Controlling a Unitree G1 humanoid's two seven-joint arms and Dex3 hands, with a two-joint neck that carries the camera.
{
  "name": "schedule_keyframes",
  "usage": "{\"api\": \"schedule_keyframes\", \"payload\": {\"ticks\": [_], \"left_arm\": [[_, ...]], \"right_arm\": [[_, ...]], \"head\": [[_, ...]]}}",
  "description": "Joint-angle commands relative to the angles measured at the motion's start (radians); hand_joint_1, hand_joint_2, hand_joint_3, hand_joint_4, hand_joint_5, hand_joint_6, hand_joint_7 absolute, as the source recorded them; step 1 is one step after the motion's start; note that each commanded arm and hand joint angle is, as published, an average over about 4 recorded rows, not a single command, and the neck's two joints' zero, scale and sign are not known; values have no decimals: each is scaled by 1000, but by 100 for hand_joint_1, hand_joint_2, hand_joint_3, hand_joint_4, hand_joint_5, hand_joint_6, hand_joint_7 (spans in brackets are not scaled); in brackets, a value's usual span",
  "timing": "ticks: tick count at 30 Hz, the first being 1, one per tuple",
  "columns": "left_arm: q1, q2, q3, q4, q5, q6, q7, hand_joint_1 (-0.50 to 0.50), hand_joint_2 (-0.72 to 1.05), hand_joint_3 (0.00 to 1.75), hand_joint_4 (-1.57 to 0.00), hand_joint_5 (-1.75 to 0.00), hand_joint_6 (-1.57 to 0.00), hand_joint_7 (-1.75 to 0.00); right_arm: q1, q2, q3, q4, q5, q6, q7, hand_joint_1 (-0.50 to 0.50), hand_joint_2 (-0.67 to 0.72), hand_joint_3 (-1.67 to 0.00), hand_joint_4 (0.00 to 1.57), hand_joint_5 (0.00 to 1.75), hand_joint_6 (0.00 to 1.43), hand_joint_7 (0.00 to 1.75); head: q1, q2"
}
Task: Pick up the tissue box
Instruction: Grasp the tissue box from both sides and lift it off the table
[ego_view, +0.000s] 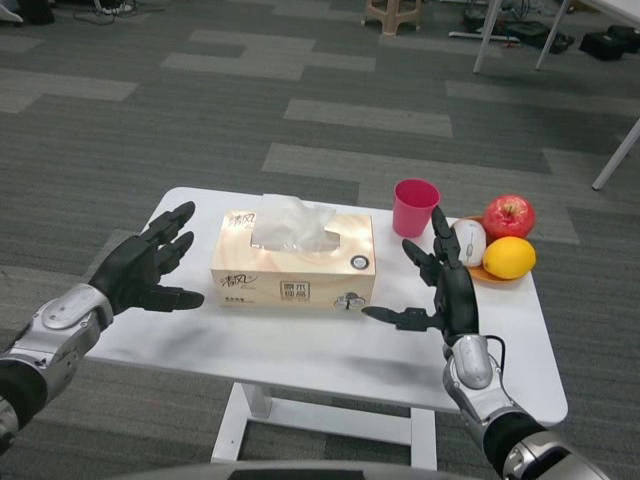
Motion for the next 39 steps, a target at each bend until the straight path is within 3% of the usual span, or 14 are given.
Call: {"api": "schedule_keyframes", "payload": {"ticks": [1, 6, 10, 13, 17, 28, 39], "left_arm": [[-27, -20, -33, 30, 0, 2, 4, 50, 96, 9, 0, 0, 0, -2], [-48, -45, -66, 62, 4, 2, 7, 50, 96, 9, 0, 0, 0, 0], [-63, -58, -87, 81, 8, 2, 11, 50, 96, 9, 0, 0, 0, 0], [-75, -65, -109, 98, 8, 2, 14, 50, 96, 9, 0, 0, 0, 0], [-86, -70, -128, 111, 7, 2, 17, 50, 96, 9, 0, 0, 0, -2], [-105, -86, -158, 134, 4, 2, 23, 50, 96, 9, 0, 0, 0, 0], [-111, -88, -172, 141, 2, 2, 28, 50, 96, 9, 0, 0, 0, 0]], "right_arm": [[-43, -6, 5, 53, 10, 25, 7, -22, -16, -24, 36, 15, 0, 0], [-99, -3, 31, 126, 9, 52, 7, -24, -18, -24, 38, 10, 0, 0], [-135, 0, 52, 174, 8, 70, 7, -25, -16, -24, 41, 19, 0, 0], [-161, 2, 67, 210, 8, 85, 7, -24, -16, -24, 42, 12, 0, 3], [-185, 10, 85, 245, 9, 101, 7, -25, -16, -24, 43, 19, 0, 0], [-247, 30, 164, 342, 10, 143, -1, -25, -16, -24, 43, 19, 0, 0], [-307, 54, 270, 431, 10, 171, -49, -25, -16, -24, 31, 19, 0, 2]], "head": [[-2, -2], [-3, -3], [-4, -3], [-5, -3], [-8, -4], [-13, -6], [-22, -6]]}}
